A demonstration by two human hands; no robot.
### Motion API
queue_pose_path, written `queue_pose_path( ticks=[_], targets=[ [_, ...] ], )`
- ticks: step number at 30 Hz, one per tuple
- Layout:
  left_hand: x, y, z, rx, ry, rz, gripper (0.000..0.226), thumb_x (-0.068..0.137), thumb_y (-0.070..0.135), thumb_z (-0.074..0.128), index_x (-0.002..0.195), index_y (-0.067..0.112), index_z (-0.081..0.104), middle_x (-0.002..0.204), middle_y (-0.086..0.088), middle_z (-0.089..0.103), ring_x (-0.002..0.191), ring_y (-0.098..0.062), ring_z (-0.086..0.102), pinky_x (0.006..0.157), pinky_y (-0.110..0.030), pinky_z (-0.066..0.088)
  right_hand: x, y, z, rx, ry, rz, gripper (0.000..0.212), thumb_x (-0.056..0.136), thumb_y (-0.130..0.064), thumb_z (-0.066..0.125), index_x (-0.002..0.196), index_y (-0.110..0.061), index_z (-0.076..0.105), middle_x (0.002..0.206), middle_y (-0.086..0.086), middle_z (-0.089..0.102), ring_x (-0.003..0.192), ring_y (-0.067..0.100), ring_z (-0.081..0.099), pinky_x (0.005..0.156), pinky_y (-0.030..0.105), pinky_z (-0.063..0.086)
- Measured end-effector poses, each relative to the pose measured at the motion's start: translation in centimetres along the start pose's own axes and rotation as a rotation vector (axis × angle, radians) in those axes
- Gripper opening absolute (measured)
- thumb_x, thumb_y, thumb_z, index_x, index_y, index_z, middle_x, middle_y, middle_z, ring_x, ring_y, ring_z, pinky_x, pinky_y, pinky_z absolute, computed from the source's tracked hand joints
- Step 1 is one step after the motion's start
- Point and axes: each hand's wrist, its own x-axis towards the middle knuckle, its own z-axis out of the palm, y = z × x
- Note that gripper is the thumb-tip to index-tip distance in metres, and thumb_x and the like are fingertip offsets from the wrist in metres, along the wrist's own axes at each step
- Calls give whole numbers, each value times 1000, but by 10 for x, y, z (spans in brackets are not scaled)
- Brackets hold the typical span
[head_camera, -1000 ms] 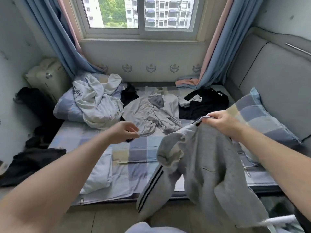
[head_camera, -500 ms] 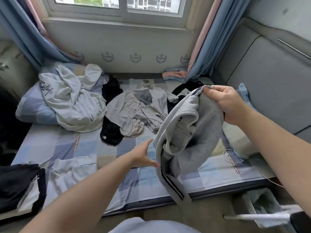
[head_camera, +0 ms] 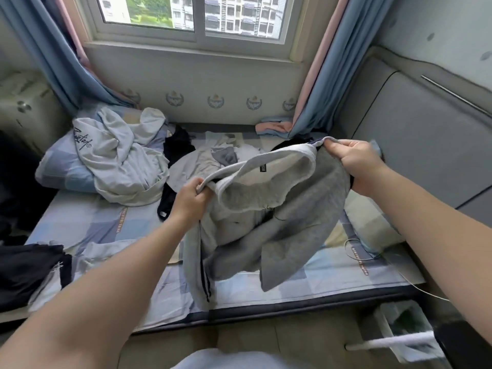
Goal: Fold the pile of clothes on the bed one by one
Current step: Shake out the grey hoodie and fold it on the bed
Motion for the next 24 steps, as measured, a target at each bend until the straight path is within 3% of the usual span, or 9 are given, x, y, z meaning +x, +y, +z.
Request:
queue_pose_path(
  ticks=[4, 6, 9, 12, 16, 20, 22, 24],
  targets=[
    [-33, 19, -21, -55, 10, 22, 41, 87, 45, 64, 72, 7, 57, 60, 12, 44, 56, -2, 38, 54, -24, 31, -29, 18, -25, -59, -12, 6, 22, 97, -23, 67, 105, -3, 74, 87, 8, 74, 73, 18, 70, 65, 27, 60],
    [-49, 26, -32, -88, 18, 5, 61, 76, 60, 63, 73, -1, 56, 61, 8, 41, 59, -6, 37, 55, -28, 30, -42, 27, -34, -121, -28, -11, 23, 97, -22, 67, 106, -2, 73, 86, 6, 73, 73, 16, 69, 67, 26, 59],
    [-64, 31, -48, -88, -16, -2, 76, 70, 68, 62, 79, -8, 58, 71, -1, 42, 69, -14, 38, 65, -32, 30, -60, 37, -39, -171, -54, -29, 27, 96, -21, 68, 108, 3, 72, 90, 10, 71, 82, 21, 65, 80, 35, 55],
    [-66, 33, -59, -51, -55, -26, 75, 69, 72, 62, 82, -3, 66, 78, -2, 46, 75, -15, 40, 70, -34, 30, -65, 41, -37, -196, -62, -37, 25, 95, -21, 69, 104, 2, 72, 91, 13, 70, 81, 22, 63, 76, 35, 51],
    [-48, 32, -65, 14, -21, -27, 82, 69, 72, 60, 82, -8, 60, 71, 1, 44, 67, -11, 39, 61, -28, 30, -43, 44, -30, -270, -83, -43, 18, 94, -23, 71, 95, -6, 76, 87, 10, 72, 74, 18, 65, 71, 32, 54],
    [2, 13, -66, 130, -29, -71, 55, 76, 66, 60, 72, 11, 65, 57, 13, 45, 52, -1, 39, 51, -23, 29, 11, 54, -11, -325, -93, -22, 15, 93, -24, 72, 83, -15, 77, 69, -6, 72, 59, 5, 63, 54, 18, 51],
    [39, -7, -63, 158, -56, -114, 51, 82, 62, 60, 72, 12, 66, 59, 13, 48, 54, -1, 41, 56, -27, 33, 52, 60, 4, -360, -91, 0, 17, 93, -24, 72, 88, -9, 77, 71, -3, 72, 62, 7, 63, 58, 21, 52],
    [87, -34, -57, 159, -88, -170, 56, 91, 56, 62, 78, 1, 65, 67, 5, 51, 65, -8, 46, 64, -32, 34, 104, 71, 25, -388, -97, 30, 24, 94, -26, 72, 92, -2, 76, 78, 6, 71, 69, 15, 62, 66, 29, 49]
  ],
)
